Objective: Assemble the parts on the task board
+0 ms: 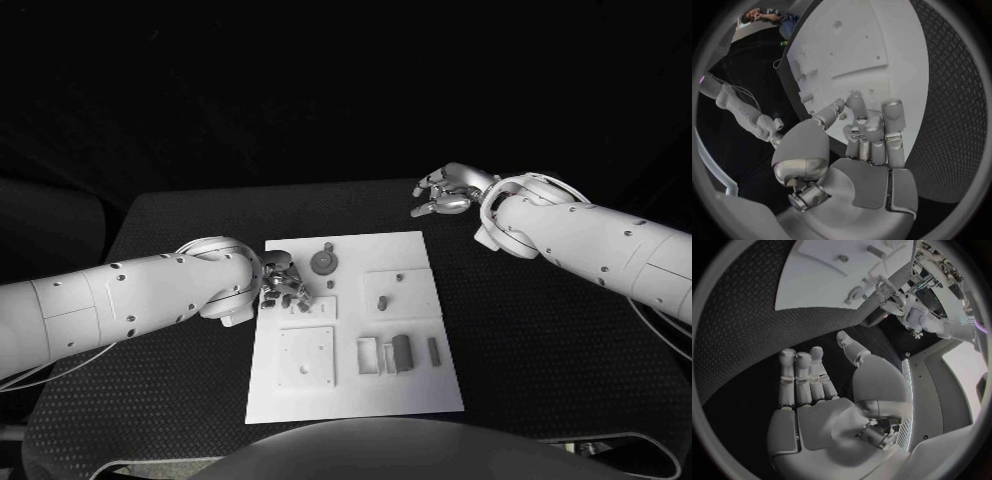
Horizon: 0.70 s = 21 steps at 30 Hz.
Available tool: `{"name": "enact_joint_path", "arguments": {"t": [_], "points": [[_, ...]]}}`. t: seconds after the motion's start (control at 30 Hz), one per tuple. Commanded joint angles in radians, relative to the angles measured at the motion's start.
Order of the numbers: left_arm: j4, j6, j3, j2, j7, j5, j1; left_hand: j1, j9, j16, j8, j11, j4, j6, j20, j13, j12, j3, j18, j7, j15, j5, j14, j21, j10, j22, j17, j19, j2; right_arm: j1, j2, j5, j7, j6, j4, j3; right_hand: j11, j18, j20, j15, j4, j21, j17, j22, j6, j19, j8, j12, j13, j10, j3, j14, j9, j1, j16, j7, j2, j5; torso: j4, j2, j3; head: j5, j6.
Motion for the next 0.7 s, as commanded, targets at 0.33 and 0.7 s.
{"name": "enact_joint_path", "arguments": {"t": [0.33, 0.7], "points": [[0.013, -0.018, 0.0, 0.0, 0.018, 0.013, 0.0, 0.0, -0.005, -0.001, 0.012, 0.001, -0.007, -0.011, 0.003, -0.002, 0.007, -0.002, 0.106, 0.022, -0.004, -0.006, 0.006, 0.002, -0.001, 0.016, -0.003, 0.001, -0.01, 0.0, -0.004, -0.008, 0.0, 0.01, 0.004, 0.0, 0.002, 0.046, -0.006, -0.004, 0.002, -0.005, -0.001, -0.001, -0.016, -0.004, 0.004, 0.007, -0.002, -0.007, -0.003, -0.002, -0.001, -0.006, 0.0, 0.022, -0.003, 0.002, 0.0017, 0.0, -0.0014, -0.002, 0.0], [0.018, -0.007, 0.0, -0.005, 0.008, 0.006, 0.0, -0.019, -0.015, -0.005, 0.009, 0.006, 0.012, -0.027, 0.004, -0.004, 0.005, -0.009, 0.106, 0.026, 0.0, -0.025, 0.001, -0.002, -0.008, 0.014, -0.007, -0.001, -0.053, 0.0, -0.005, -0.008, -0.001, 0.011, 0.006, 0.0, 0.002, 0.046, -0.006, -0.004, 0.002, -0.005, -0.001, -0.001, -0.016, -0.004, 0.004, 0.007, -0.002, -0.007, -0.003, -0.002, -0.001, -0.007, 0.0, 0.022, -0.003, 0.002, 0.0029, 0.0, -0.0023, -0.007, 0.0]]}}
